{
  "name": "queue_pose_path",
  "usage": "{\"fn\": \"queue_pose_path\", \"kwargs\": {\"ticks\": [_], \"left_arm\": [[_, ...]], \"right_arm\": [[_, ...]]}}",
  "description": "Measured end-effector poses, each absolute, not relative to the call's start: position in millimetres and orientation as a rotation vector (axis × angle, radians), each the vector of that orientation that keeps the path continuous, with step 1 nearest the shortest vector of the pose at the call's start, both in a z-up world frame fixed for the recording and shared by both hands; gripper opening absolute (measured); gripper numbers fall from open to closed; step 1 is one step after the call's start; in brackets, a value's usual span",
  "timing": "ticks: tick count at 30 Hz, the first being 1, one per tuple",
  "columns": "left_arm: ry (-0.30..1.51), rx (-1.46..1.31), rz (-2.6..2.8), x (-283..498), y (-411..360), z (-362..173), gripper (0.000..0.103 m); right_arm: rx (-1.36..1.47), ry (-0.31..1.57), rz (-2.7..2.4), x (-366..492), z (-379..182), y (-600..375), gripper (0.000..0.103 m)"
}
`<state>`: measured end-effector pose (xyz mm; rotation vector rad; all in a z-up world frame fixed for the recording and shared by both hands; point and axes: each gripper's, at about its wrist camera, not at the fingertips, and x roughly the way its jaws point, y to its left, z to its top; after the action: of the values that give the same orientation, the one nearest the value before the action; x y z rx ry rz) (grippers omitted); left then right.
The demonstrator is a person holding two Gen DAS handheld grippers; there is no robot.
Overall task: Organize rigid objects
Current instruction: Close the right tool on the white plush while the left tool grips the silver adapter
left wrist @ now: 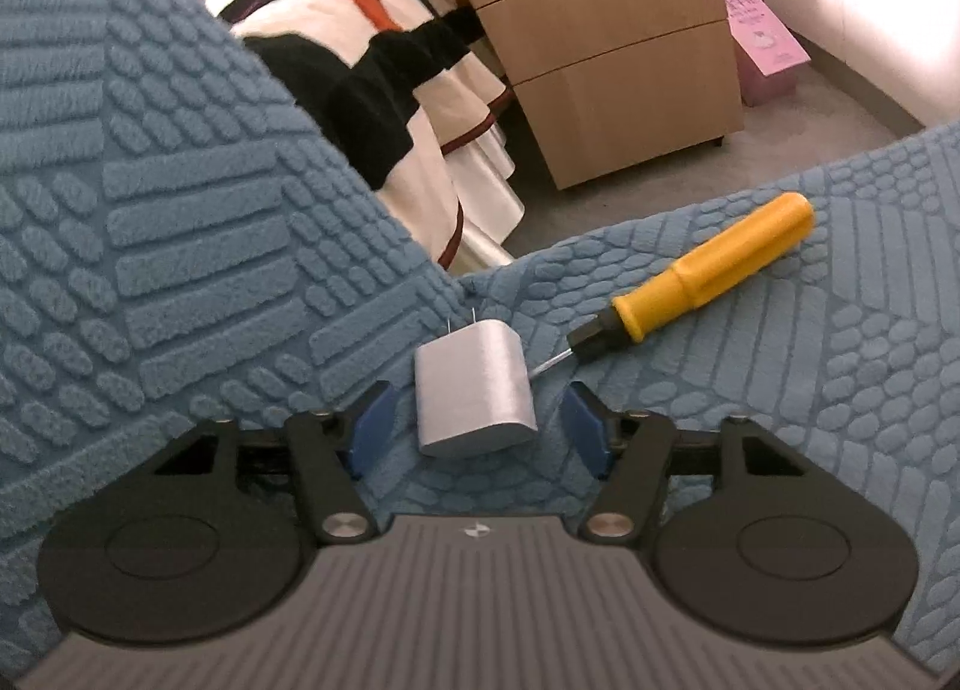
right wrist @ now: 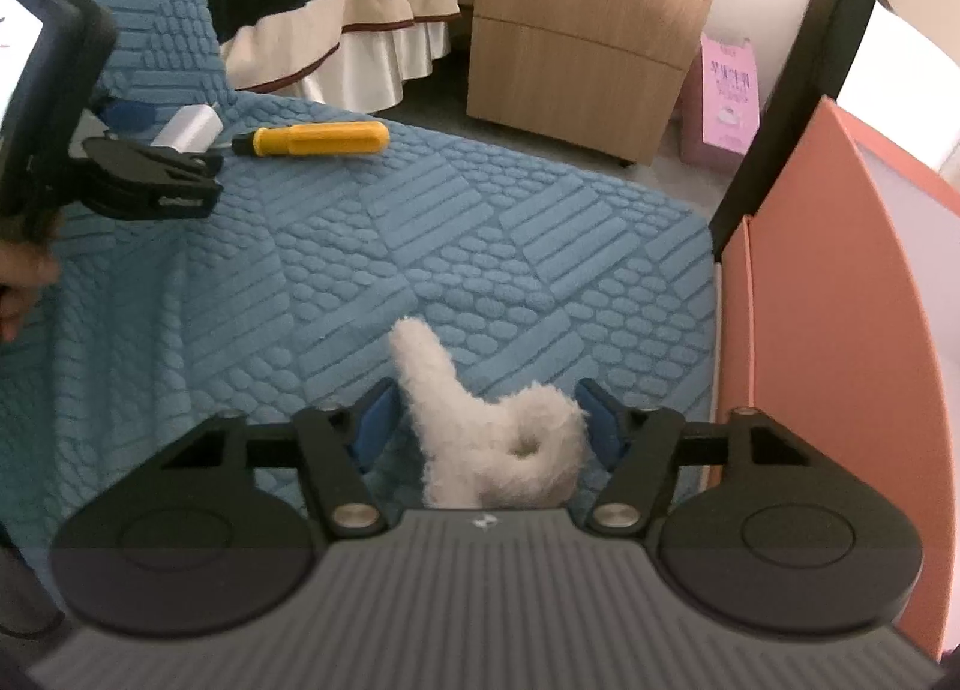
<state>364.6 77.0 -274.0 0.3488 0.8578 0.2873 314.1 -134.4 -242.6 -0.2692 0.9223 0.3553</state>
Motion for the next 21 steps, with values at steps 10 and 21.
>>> {"fn": "queue_pose_path", "kwargs": {"ticks": [10,21], "left_arm": [[0.871,0.252,0.272,361.0,89.2,-270.6,0.050],[0.905,0.028,0.208,310.4,89.4,-251.9,0.050]], "right_arm": [[-0.265,0.917,0.373,312.4,-239.0,-135.4,0.053],[-0.229,0.942,0.406,306.1,-233.5,-131.0,0.052]]}}
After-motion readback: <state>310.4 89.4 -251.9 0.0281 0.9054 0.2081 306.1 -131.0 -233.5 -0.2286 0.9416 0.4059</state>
